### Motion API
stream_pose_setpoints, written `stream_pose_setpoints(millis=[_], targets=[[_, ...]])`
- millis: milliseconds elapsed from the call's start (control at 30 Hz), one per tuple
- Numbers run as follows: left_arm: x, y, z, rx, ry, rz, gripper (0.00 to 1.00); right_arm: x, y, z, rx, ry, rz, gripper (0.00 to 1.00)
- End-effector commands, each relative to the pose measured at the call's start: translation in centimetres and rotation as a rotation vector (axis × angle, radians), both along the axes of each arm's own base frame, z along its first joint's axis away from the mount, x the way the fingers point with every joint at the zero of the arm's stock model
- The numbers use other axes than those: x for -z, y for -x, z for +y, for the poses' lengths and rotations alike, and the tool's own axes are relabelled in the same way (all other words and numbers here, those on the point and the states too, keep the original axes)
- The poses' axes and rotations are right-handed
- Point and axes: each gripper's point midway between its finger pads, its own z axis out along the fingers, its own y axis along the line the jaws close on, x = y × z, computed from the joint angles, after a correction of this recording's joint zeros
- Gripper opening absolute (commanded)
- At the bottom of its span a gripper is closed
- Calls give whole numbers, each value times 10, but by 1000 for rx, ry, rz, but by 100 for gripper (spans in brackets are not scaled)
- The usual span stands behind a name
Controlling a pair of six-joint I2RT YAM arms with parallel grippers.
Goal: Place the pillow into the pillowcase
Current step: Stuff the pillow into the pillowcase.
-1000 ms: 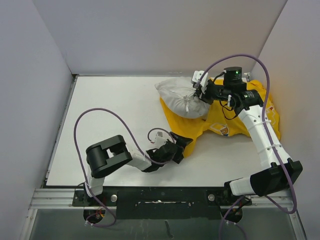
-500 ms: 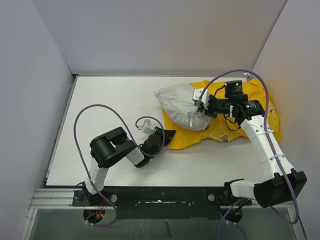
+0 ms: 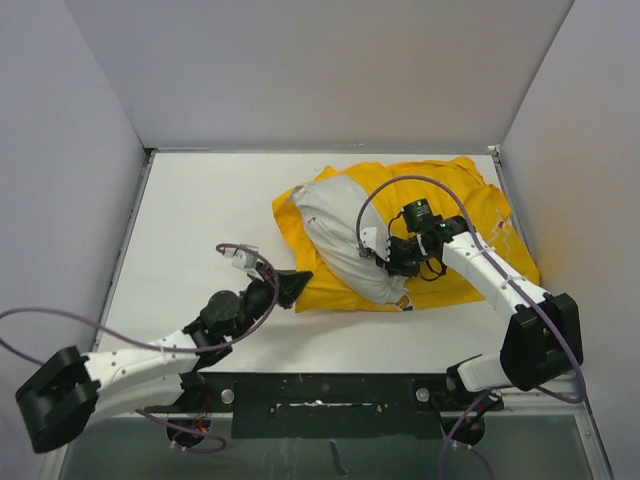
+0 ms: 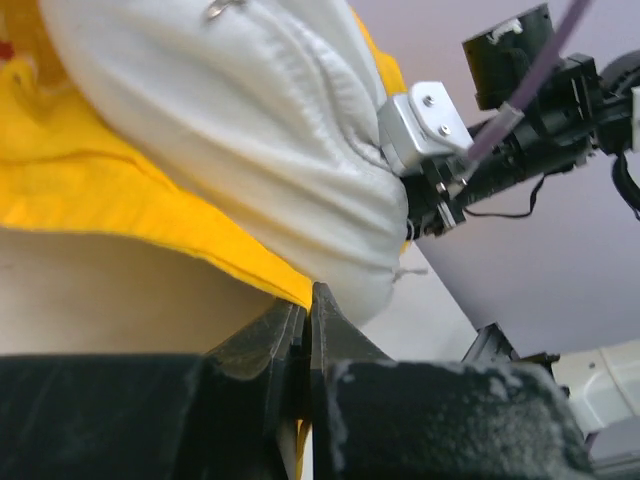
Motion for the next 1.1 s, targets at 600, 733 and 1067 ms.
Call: stream_pose_setpoints(millis=[600, 733, 1067], targets=[[15, 41, -12, 230, 16, -10, 0, -173, 68, 138, -531, -529, 75, 85], [15, 39, -12, 220, 27, -4, 0, -116, 40, 161, -406, -324, 28, 87], [-23, 59, 12, 228, 141, -62, 0, -48, -104, 73, 30, 36, -434, 7]])
